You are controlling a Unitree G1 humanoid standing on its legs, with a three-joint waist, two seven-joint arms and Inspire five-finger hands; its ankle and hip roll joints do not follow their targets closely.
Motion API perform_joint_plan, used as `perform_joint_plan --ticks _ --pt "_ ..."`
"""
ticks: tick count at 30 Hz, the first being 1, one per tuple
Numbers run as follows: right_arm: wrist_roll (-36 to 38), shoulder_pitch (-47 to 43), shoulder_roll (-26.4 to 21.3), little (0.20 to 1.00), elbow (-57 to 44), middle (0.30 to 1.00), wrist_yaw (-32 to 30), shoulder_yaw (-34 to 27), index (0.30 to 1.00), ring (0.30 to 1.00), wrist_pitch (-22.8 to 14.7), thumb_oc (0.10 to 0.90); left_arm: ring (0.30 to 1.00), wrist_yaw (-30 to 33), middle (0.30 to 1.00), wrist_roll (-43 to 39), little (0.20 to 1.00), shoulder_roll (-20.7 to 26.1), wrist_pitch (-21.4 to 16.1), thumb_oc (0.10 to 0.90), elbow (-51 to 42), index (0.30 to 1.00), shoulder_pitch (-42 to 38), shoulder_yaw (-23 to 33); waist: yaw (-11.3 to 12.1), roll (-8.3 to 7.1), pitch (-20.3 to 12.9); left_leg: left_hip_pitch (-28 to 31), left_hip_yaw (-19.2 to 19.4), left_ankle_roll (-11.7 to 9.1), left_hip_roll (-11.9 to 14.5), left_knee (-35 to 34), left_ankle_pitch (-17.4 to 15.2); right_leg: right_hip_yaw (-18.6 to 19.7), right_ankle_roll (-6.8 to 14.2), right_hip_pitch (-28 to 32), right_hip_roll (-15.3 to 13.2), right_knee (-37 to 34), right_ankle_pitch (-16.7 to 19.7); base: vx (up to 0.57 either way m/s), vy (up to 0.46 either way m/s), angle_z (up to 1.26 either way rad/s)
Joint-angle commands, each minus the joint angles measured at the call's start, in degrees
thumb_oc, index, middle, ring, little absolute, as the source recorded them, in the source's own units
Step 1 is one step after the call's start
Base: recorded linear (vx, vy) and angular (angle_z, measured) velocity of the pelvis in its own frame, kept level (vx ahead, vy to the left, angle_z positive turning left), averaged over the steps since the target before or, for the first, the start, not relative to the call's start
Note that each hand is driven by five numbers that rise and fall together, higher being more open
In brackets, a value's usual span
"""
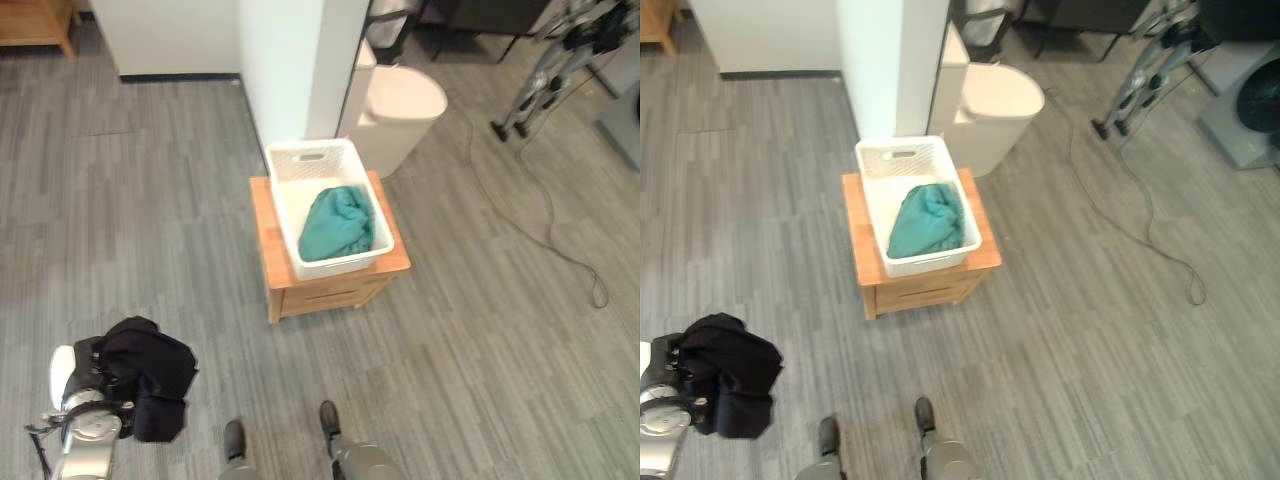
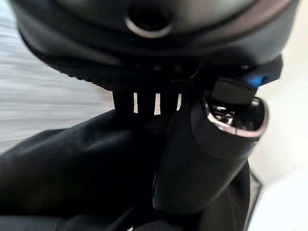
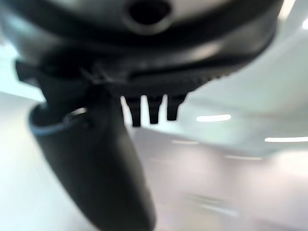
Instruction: Pick up bed clothes into laundry basket.
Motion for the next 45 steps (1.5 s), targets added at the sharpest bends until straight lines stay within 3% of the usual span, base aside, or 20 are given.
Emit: perform_joint_plan --ticks 1,3,6,7,8,9,10,11,14,16,19,22,24,25,31,34,37,38,45 --pt "0.9 2.4 0.9 0.9 13.0 0.9 -0.5 -3.9 0.9 0.9 3.5 0.8 0.3 2.5 0.3 5.2 0.3 8.0 -4.6 0.4 -6.0 0.3 -4.8 2.0 -5.1 3.39 -6.3 4.1 3.2 -0.1 0.4 0.1 -8.6 2.7 4.4 -3.5 0.7 -0.1 -0.3 -0.04 0.096 -0.65" --pt "0.3 4.4 3.6 0.9 14.8 0.9 -0.5 -4.6 0.9 0.9 4.1 0.8 0.3 2.7 0.3 6.1 0.3 9.0 -4.4 0.4 -6.8 0.3 -5.1 2.5 -5.7 3.69 -6.5 4.4 3.6 0.1 0.2 0.1 -8.8 3.1 4.6 -3.5 0.6 -0.1 0.0 -0.04 0.054 -0.64" --pt "1.2 6.2 11.2 0.9 23.8 0.9 -2.6 -4.3 0.9 0.9 5.5 0.8 0.3 4.1 0.3 9.3 0.3 12.9 -4.0 0.4 -9.3 0.3 -7.7 3.2 -7.5 4.64 -6.9 5.3 4.0 0.8 -0.6 0.1 -9.3 3.7 5.0 -3.4 0.0 0.2 0.0 -0.05 0.072 -0.38" --pt "0.4 5.8 16.1 0.9 28.9 0.9 -3.3 -1.1 0.9 0.9 7.4 0.8 0.3 4.4 0.3 12.8 0.3 16.2 -2.9 0.4 -11.3 0.3 -10.1 2.8 -8.5 5.88 -5.8 6.2 4.0 1.8 -0.8 0.1 -10.1 3.2 5.1 -3.8 0.5 3.9 -1.0 -0.11 0.041 -0.34" --pt "0.3 5.6 16.3 0.9 28.9 0.9 -3.3 -1.0 0.9 0.9 7.5 0.8 0.3 4.4 0.3 12.8 0.3 16.4 -2.8 0.4 -11.3 0.3 -10.2 2.8 -8.4 5.52 -5.6 6.0 4.1 1.7 -0.8 0.1 -9.6 3.3 4.9 -4.2 0.6 4.3 -0.8 -0.1 0.039 -0.26" --pt "0.3 4.7 17.9 0.9 30.0 0.9 -4.1 0.7 0.9 0.9 7.4 0.8 0.3 5.1 0.3 14.0 0.3 17.3 -2.5 0.4 -12.0 0.3 -11.3 2.3 -8.7 6.23 -4.9 6.5 4.3 1.8 -0.7 0.1 -9.9 2.6 5.1 -4.8 0.7 6.5 -1.7 -0.1 -0.012 -0.5" --pt "2.0 2.4 21.2 0.9 35.4 0.9 -5.8 4.5 0.9 0.9 7.1 0.8 0.3 6.5 0.3 15.9 0.3 19.3 -2.0 0.4 -11.3 0.3 -15.1 0.3 -8.5 7.2 -3.4 7.2 5.8 1.6 0.0 0.1 -9.8 -2.2 4.8 -5.6 -0.8 8.4 -3.0 -0.09 -0.011 -0.61" --pt "1.9 1.9 22.5 0.9 38.1 0.9 -6.5 7.0 0.9 0.9 7.2 0.8 0.3 7.0 0.3 17.0 0.3 20.4 -1.5 0.4 -10.9 0.3 -17.9 -1.4 -8.8 7.39 -3.3 7.6 6.8 1.4 0.0 0.1 -10.0 -4.0 4.7 -5.3 -1.9 7.7 -2.8 -0.1 -0.042 -0.66" --pt "0.8 3.1 26.9 0.9 41.1 0.9 -6.9 9.9 0.9 0.9 7.1 0.8 0.3 8.0 0.3 20.0 0.3 22.2 -0.8 0.4 -10.9 0.3 -21.0 -3.1 -9.4 7.4 -3.4 8.0 7.5 1.1 -0.3 0.1 -9.4 -4.3 4.5 -4.7 -2.9 6.2 -2.0 0.0 -0.032 -0.71" --pt "0.0 1.5 29.7 0.9 54.2 0.9 -6.4 18.2 0.9 0.9 6.8 0.8 0.3 9.2 0.3 24.6 0.3 25.2 1.0 0.4 -9.7 0.3 -25.4 -7.0 -9.9 8.89 -4.3 9.4 8.6 0.9 -0.3 0.1 -9.9 -3.7 4.7 -3.0 -3.7 3.8 -1.4 0.06 -0.044 -0.11" --pt "-0.6 0.1 31.4 0.9 61.6 0.9 -5.0 23.5 0.9 0.9 6.2 0.8 0.3 9.5 0.3 25.5 0.3 26.5 1.4 0.4 -8.7 0.3 -29.3 -10.6 -10.0 9.26 -4.5 9.6 8.9 0.5 -0.3 0.1 -9.3 -3.4 4.5 -2.3 -4.1 2.6 -0.8 0.06 -0.069 -0.15" --pt "-1.2 -0.1 34.6 0.9 69.5 0.9 -1.5 30.5 0.9 0.9 6.1 0.8 0.3 9.2 0.3 27.3 0.3 27.8 2.2 0.4 -6.7 0.3 -35.8 -16.2 -11.1 11.54 -4.0 9.5 9.1 0.0 0.0 0.1 -8.5 -2.9 4.2 -1.9 -3.9 1.9 -0.8 0.03 -0.06 -0.02" --pt "-0.8 -0.2 35.1 0.9 71.2 0.9 -1.0 31.3 0.9 0.9 6.0 0.8 0.3 8.9 0.3 27.6 0.3 28.0 2.4 0.4 -5.6 0.3 -37.7 -18.1 -11.3 12.27 -3.6 9.4 9.2 -0.1 0.2 0.1 -8.3 -2.7 4.2 -2.0 -3.8 1.7 -0.8 -0.01 -0.019 0.0" --pt "-0.4 -0.4 35.5 0.9 73.0 0.9 0.1 32.6 0.9 0.9 6.2 0.8 0.3 8.3 0.3 28.3 0.3 28.3 2.7 0.4 -4.5 0.3 -39.6 -19.7 -11.8 13.47 -3.0 9.2 9.6 -0.3 0.3 0.1 -8.0 -2.5 4.1 -2.1 -3.6 1.4 -0.9 0.0 -0.012 -0.03" --pt "3.0 0.5 34.8 0.9 74.5 0.9 2.4 33.2 0.9 0.9 5.3 0.8 0.3 7.5 0.3 29.1 0.3 29.4 2.6 0.4 -0.1 0.3 -45.1 -24.4 -13.3 15.0 -1.4 7.8 10.4 -1.1 1.0 0.1 -7.0 -1.9 3.9 -3.1 -3.0 1.0 -0.9 -0.02 -0.051 -0.1" --pt "6.2 0.7 33.4 0.9 71.9 0.9 2.1 32.6 0.9 0.9 3.9 0.8 0.3 6.9 0.3 28.9 0.3 30.6 2.8 0.4 5.9 0.3 -51.7 -30.5 -14.7 16.64 1.4 4.8 10.4 -1.6 1.3 0.1 -5.6 -1.5 3.7 -6.2 -2.8 1.8 -0.6 -0.11 -0.044 -0.02" --pt "7.4 0.0 32.9 0.9 70.7 0.9 1.7 33.2 0.9 0.9 3.4 0.8 0.3 7.3 0.3 27.7 0.3 30.5 2.7 0.4 9.3 0.3 -55.0 -33.0 -15.2 17.48 2.6 3.4 10.5 -1.7 1.2 0.1 -5.0 -1.3 3.7 -7.5 -2.8 1.9 -0.5 -0.07 -0.04 -0.01" --pt "7.7 0.2 33.2 0.9 67.7 0.9 1.4 33.6 0.9 0.9 3.0 0.8 0.3 7.3 0.3 27.7 0.3 31.4 2.6 0.4 10.1 0.3 -57.1 -34.5 -15.5 18.45 3.4 2.6 10.8 -1.9 1.4 0.1 -5.0 -1.3 3.8 -8.1 -2.6 1.8 -0.7 -0.07 -0.06 -0.05" --pt "6.9 0.7 34.8 0.9 58.3 0.9 0.1 36.8 0.9 0.9 1.6 0.8 0.3 6.6 0.3 27.2 0.3 31.8 2.0 0.4 14.7 0.3 -58.8 -37.6 -16.8 19.98 5.2 1.4 11.9 -2.5 2.1 0.1 -4.1 -0.8 3.7 -9.9 -1.9 1.9 -0.8 -0.01 -0.062 -0.15"
